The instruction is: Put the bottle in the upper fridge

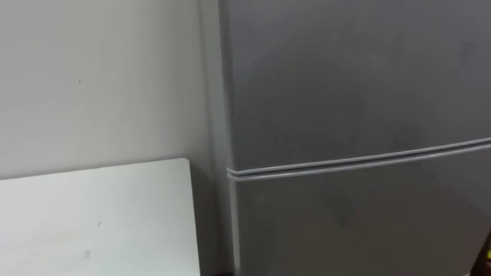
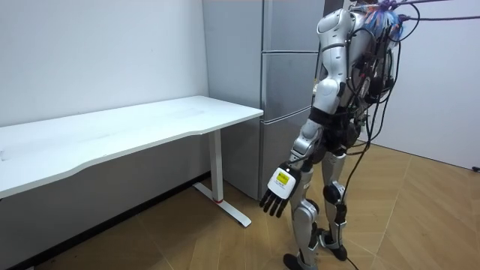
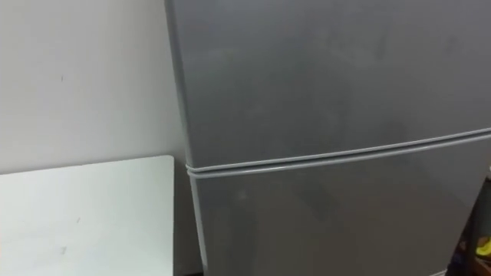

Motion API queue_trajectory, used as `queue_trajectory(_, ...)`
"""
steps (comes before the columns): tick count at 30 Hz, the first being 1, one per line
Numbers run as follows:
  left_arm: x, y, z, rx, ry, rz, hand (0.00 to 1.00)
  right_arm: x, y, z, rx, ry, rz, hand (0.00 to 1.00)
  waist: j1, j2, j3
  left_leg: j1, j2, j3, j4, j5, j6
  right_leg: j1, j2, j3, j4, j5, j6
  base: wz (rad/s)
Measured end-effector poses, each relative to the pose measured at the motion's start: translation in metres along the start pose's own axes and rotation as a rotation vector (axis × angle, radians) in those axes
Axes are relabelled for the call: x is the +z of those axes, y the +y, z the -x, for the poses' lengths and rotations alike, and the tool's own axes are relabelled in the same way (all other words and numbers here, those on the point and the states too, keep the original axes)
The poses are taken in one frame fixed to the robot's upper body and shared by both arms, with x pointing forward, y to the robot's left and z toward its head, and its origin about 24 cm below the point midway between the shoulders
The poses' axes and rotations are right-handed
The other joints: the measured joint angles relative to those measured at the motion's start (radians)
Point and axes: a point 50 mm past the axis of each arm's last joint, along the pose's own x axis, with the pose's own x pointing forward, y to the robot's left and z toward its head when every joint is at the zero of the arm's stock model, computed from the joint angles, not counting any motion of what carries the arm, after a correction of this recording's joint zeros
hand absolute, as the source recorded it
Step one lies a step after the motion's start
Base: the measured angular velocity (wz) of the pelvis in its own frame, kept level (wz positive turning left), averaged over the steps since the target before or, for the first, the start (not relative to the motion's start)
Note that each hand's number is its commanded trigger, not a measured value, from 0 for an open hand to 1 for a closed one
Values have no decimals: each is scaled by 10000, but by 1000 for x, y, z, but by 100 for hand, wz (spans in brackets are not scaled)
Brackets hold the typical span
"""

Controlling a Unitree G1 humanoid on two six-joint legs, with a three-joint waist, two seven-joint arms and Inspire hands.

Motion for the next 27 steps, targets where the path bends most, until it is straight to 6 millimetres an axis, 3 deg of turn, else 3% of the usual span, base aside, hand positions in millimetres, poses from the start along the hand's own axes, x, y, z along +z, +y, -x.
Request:
queue_trajectory(5, -5, -5, 1, -211, 191, 55, 0, -25, -12, 1, -41, 631, 1306, 0, -13, 33, 14, 106, 1, -1, 15, 0, -1, 84, -1, 9, 20, -16, -5, -1)
queue_trajectory(14, -14, -10, 1, -362, 667, -333, 0, -68, -29, 7, 1460, 2155, 4460, 0, 26, 121, 5, 84, 13, -22, 20, -7, 1, 123, -3, 1, 67, -32, -4, 1)
queue_trajectory(20, -14, -11, 1, -430, 636, -882, 0, -83, -26, 13, 3152, 2987, 5277, 0, 63, 185, 14, 40, 12, -40, 26, -30, 2, 79, -2, -27, 75, -34, -4, 0)
queue_trajectory(27, -10, -15, 0, -752, 548, -1593, 0, -88, -5, 16, 4870, 3437, 6035, 0, 62, 136, 8, -96, 6, -73, 175, -41, 13, 70, -31, -156, 47, -43, -1, 3)
